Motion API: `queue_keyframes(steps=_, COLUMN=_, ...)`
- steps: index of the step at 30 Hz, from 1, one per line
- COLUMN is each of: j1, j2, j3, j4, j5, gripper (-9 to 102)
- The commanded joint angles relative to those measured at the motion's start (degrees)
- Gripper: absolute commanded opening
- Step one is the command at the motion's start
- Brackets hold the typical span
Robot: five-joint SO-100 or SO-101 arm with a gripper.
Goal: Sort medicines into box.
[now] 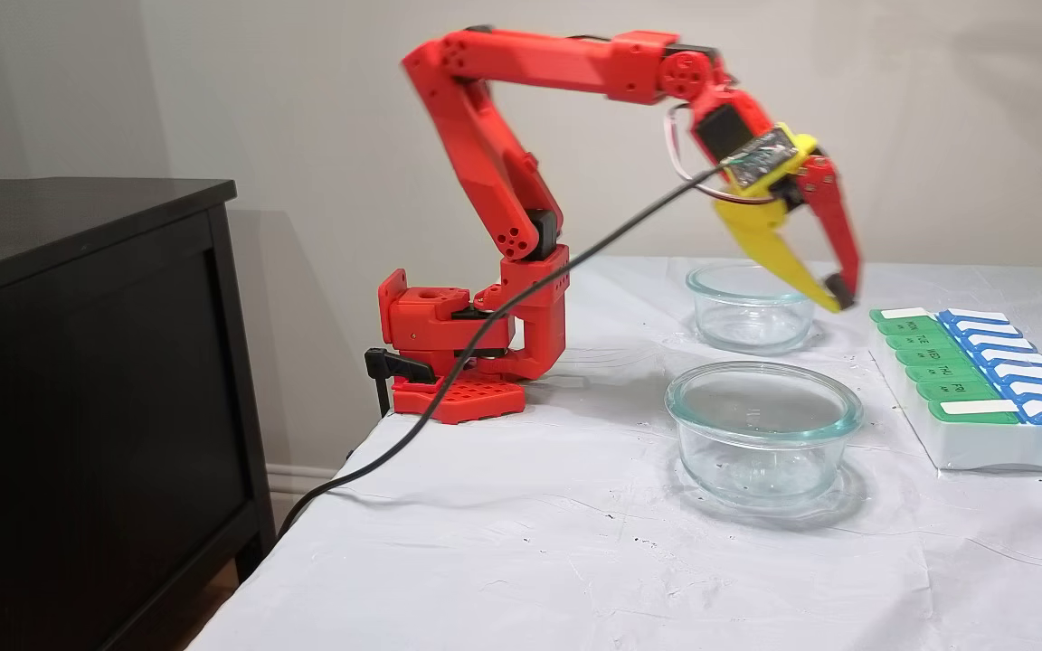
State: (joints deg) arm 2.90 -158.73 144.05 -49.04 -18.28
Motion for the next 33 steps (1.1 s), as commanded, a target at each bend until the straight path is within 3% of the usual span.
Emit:
queue_keyframes(steps=1, j1=-1.41, j2=-22.24, j3=7.47, j4=-7.38, j5=-4.57, gripper=0)
queue_keyframes(steps=9, j1=-5.45, j2=-24.96, j3=12.83, j4=-19.51, j5=-12.48, gripper=0)
queue_keyframes(steps=19, j1=-16.08, j2=-24.87, j3=27.16, j4=-16.52, j5=-5.01, gripper=0)
queue_keyframes(steps=33, j1=-12.13, j2=-24.87, j3=27.33, j4=-16.08, j5=0.62, gripper=4)
